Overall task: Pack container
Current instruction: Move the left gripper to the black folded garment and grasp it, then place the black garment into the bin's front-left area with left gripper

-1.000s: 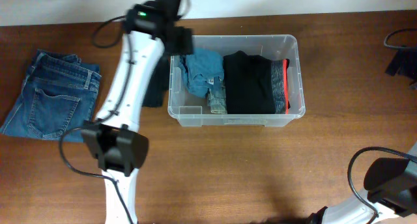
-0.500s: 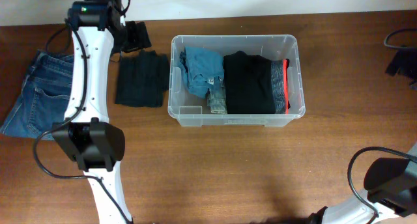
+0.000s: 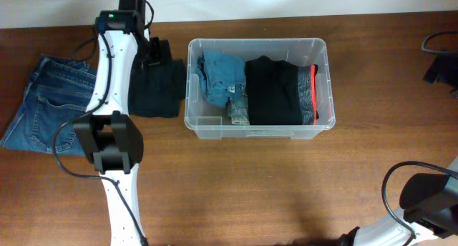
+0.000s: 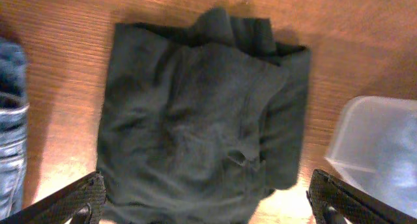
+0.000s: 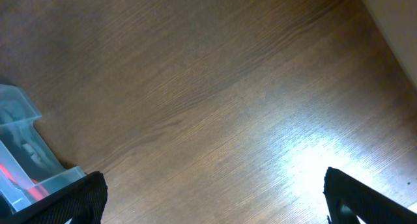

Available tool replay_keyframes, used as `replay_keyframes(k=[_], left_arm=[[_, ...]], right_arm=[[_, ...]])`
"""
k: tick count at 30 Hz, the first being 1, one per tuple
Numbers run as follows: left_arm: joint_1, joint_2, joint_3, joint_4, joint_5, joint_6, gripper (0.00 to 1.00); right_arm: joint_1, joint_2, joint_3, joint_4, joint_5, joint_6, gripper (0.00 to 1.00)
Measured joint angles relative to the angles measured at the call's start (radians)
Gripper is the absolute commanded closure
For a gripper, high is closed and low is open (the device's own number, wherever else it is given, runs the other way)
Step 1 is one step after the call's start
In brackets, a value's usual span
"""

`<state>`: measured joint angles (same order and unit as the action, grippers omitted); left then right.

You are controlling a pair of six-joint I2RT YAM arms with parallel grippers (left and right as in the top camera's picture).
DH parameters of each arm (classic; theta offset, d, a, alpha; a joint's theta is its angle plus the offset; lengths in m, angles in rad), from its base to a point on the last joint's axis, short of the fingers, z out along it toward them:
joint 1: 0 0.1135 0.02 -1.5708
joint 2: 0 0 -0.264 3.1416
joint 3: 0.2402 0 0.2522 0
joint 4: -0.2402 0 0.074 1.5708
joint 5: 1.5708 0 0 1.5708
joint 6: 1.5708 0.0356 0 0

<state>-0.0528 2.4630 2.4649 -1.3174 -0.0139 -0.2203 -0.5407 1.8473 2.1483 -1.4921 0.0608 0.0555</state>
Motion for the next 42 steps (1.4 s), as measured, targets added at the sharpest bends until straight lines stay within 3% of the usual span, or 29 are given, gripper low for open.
replay_keyframes(k=[19, 21, 23, 25, 31, 38, 42], left_arm=[[-0.001, 0.199, 0.028, 0.020, -0.016, 0.093, 0.02], [-0.001, 0.201, 0.033, 0.014, -0.017, 0.094, 0.11], [0.000, 0.202, 0.037, 0.001, -0.023, 0.099, 0.42], [0.001, 0.206, 0.045, -0.021, -0.027, 0.104, 0.65], [0.010, 0.211, 0.064, -0.053, -0.039, 0.110, 0.98], [0.010, 0.228, 0.113, -0.130, -0.034, 0.111, 0.99], [0.010, 0.248, 0.256, -0.238, -0.020, 0.090, 0.99]], right_arm=[[0.000, 0.000, 0.000, 0.000, 0.000, 0.000, 0.01], [0.000, 0.000, 0.000, 0.000, 0.000, 0.000, 0.02], [0.000, 0.000, 0.000, 0.000, 0.000, 0.000, 0.01], [0.000, 0.000, 0.000, 0.000, 0.000, 0.001, 0.01], [0.000, 0.000, 0.000, 0.000, 0.000, 0.000, 0.01], [0.000, 0.000, 0.000, 0.000, 0.000, 0.000, 0.02], [0.000, 0.000, 0.000, 0.000, 0.000, 0.000, 0.02]])
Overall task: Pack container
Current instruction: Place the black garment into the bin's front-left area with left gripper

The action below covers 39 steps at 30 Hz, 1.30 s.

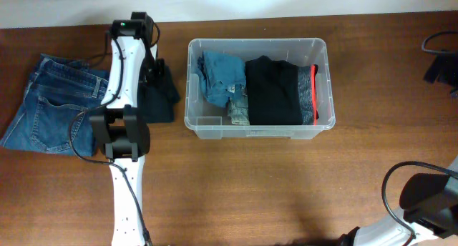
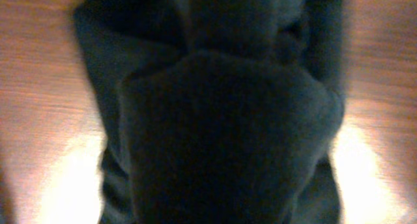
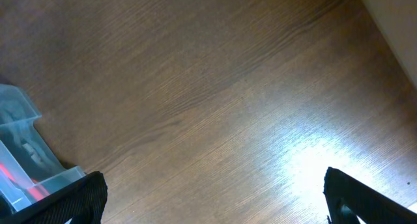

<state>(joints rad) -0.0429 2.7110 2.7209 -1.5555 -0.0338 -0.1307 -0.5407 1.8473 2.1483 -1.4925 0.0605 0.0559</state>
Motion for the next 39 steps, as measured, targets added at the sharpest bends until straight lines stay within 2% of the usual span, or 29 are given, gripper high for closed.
replay_keyframes(k=[7, 12, 18, 22, 31, 39], left_arm=[[-0.002, -0.053, 0.239, -0.125, 0.021, -0.089, 0.99], [-0.020, -0.184, 0.274, -0.129, 0.111, -0.114, 1.00], [-0.141, -0.312, 0.288, -0.129, 0.164, -0.124, 0.99], [-0.245, -0.333, 0.290, -0.129, 0.180, -0.124, 0.99], [-0.416, -0.332, 0.183, -0.132, 0.104, -0.124, 0.99], [-0.472, -0.332, -0.012, -0.131, 0.039, -0.148, 0.99]], right_arm=[[0.000, 0.000, 0.000, 0.000, 0.000, 0.000, 0.02], [0.000, 0.000, 0.000, 0.000, 0.000, 0.000, 0.01], [0.000, 0.000, 0.000, 0.000, 0.000, 0.000, 0.01], [0.000, 0.000, 0.000, 0.000, 0.000, 0.000, 0.01], [0.000, 0.000, 0.000, 0.000, 0.000, 0.000, 0.02], [0.000, 0.000, 0.000, 0.000, 0.000, 0.000, 0.02]])
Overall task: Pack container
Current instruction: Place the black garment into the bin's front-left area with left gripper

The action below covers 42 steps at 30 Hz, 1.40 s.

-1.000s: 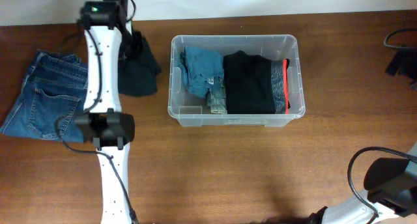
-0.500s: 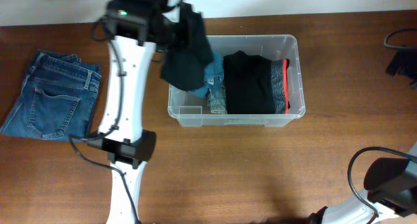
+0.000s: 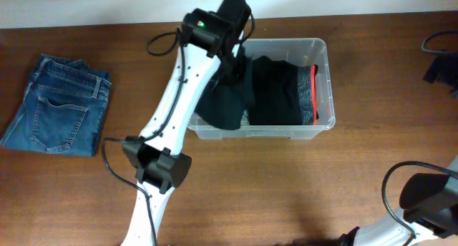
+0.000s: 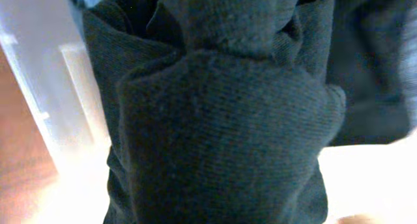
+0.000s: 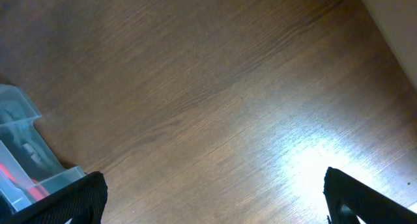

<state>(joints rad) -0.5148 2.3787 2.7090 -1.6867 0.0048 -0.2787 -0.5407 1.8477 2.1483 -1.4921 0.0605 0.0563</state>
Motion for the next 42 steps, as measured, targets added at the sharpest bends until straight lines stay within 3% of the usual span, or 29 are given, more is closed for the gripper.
replay_keyframes(k=[15, 26, 29, 31, 32, 36, 42], left_arm=[[0.012, 0.000, -0.310, 0.160, -0.047, -0.037, 0.99], [0.012, 0.000, -0.352, 0.184, -0.052, -0.059, 0.99], [0.012, 0.000, -0.359, 0.174, -0.066, -0.059, 0.74], [0.012, 0.000, -0.378, 0.173, -0.073, -0.064, 0.43], [0.012, 0.000, -0.387, 0.173, -0.077, -0.063, 0.34], [0.012, 0.000, -0.417, 0.190, -0.089, -0.067, 0.18], [0.014, 0.000, -0.404, 0.214, -0.092, -0.070, 0.17]], right_arm=[[0.000, 0.000, 0.000, 0.000, 0.000, 0.000, 0.01], [0.000, 0.000, 0.000, 0.000, 0.000, 0.000, 0.01], [0.000, 0.000, 0.000, 0.000, 0.000, 0.000, 0.01], [0.000, 0.000, 0.000, 0.000, 0.000, 0.000, 0.01], [0.000, 0.000, 0.000, 0.000, 0.000, 0.000, 0.01], [0.000, 0.000, 0.000, 0.000, 0.000, 0.000, 0.01], [0.000, 0.000, 0.000, 0.000, 0.000, -0.001, 0.02]])
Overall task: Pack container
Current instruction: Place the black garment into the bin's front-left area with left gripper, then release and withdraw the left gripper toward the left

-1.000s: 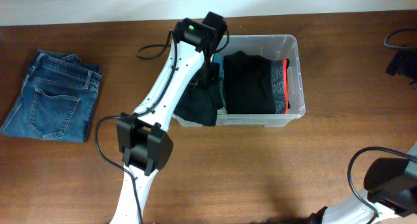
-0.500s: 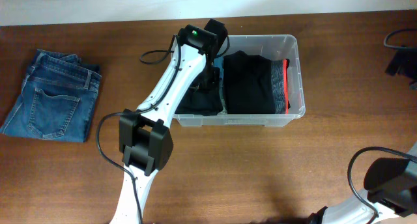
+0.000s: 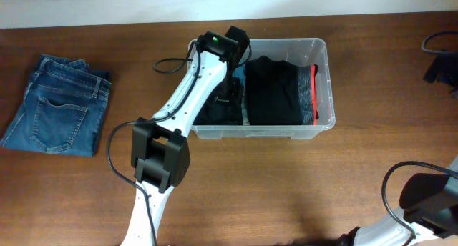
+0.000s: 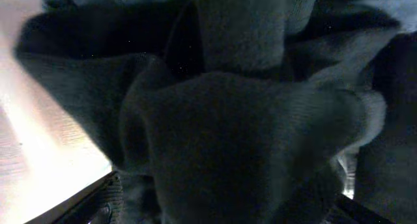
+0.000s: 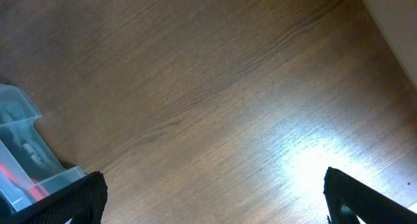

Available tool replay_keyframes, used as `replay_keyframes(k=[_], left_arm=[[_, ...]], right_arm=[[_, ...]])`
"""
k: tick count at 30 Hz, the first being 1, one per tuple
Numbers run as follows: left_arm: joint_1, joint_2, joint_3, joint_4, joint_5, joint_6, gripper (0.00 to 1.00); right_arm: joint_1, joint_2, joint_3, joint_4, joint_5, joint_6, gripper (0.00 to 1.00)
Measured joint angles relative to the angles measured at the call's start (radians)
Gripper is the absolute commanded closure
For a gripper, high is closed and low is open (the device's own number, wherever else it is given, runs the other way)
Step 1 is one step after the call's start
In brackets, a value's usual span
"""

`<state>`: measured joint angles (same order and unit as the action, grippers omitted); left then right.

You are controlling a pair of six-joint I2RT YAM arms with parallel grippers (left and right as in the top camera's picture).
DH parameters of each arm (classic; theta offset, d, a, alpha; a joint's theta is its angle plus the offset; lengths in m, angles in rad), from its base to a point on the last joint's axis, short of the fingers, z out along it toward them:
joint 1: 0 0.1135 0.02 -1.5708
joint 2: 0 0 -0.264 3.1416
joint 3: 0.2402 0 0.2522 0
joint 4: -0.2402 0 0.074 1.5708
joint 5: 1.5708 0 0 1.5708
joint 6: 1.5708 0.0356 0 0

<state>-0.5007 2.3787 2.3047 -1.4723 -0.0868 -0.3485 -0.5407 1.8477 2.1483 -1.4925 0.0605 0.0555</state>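
Note:
The clear plastic container stands at the back middle of the table. A dark bundled garment lies in its left part, filling the left wrist view. My left gripper is down inside the container over it, and its fingers stand wide apart at the frame's lower corners, open round the cloth. A black garment with a grey and red band fills the container's right part. My right gripper is open over bare wood, holding nothing.
Folded blue jeans lie at the table's left. A corner of the container shows at the left of the right wrist view. The right arm's base sits at the lower right. A dark object is at the right edge.
My left gripper has gone down into the container's left part with the dark garment and has opened. The garment now rests inside instead of hanging over the front wall. The right arm is unchanged.
My left gripper was open above the dark garment lying on the table left of the container. Then it was shut on the bunched garment there, then held it over the container's left end. Now the garment lies in the container, covering the blue clothes, with the gripper open.

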Motion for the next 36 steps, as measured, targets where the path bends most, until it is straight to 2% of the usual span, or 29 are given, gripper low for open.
replay_keyframes(k=[6, 15, 16, 17, 18, 19, 21, 32, 36], left_arm=[[0.004, -0.012, 0.076, -0.008, 0.000, 0.000, 0.17], [0.005, -0.066, 0.082, -0.008, 0.000, 0.000, 0.23], [0.005, -0.066, 0.082, -0.008, 0.000, 0.000, 0.30], [0.005, -0.066, 0.082, -0.007, 0.000, -0.003, 0.42], [0.005, -0.066, 0.082, -0.007, 0.000, -0.008, 0.69], [0.005, -0.066, 0.082, -0.007, 0.000, -0.003, 0.86], [0.005, -0.066, 0.082, -0.007, 0.000, -0.004, 0.99], [0.005, -0.066, 0.082, 0.000, 0.000, -0.004, 0.99], [0.005, -0.068, 0.053, 0.055, -0.001, -0.004, 0.99]], right_arm=[[0.000, 0.000, 0.000, 0.000, 0.000, 0.000, 0.01], [0.000, 0.000, 0.000, 0.000, 0.000, 0.000, 0.01], [0.000, 0.000, 0.000, 0.000, 0.000, 0.000, 0.01], [0.000, 0.000, 0.000, 0.000, 0.000, 0.000, 0.01], [0.000, 0.000, 0.000, 0.000, 0.000, 0.000, 0.01], [0.000, 0.000, 0.000, 0.000, 0.000, 0.001, 0.02], [0.000, 0.000, 0.000, 0.000, 0.000, 0.001, 0.01], [0.000, 0.000, 0.000, 0.000, 0.000, 0.000, 0.01], [0.000, 0.000, 0.000, 0.000, 0.000, 0.000, 0.01]])
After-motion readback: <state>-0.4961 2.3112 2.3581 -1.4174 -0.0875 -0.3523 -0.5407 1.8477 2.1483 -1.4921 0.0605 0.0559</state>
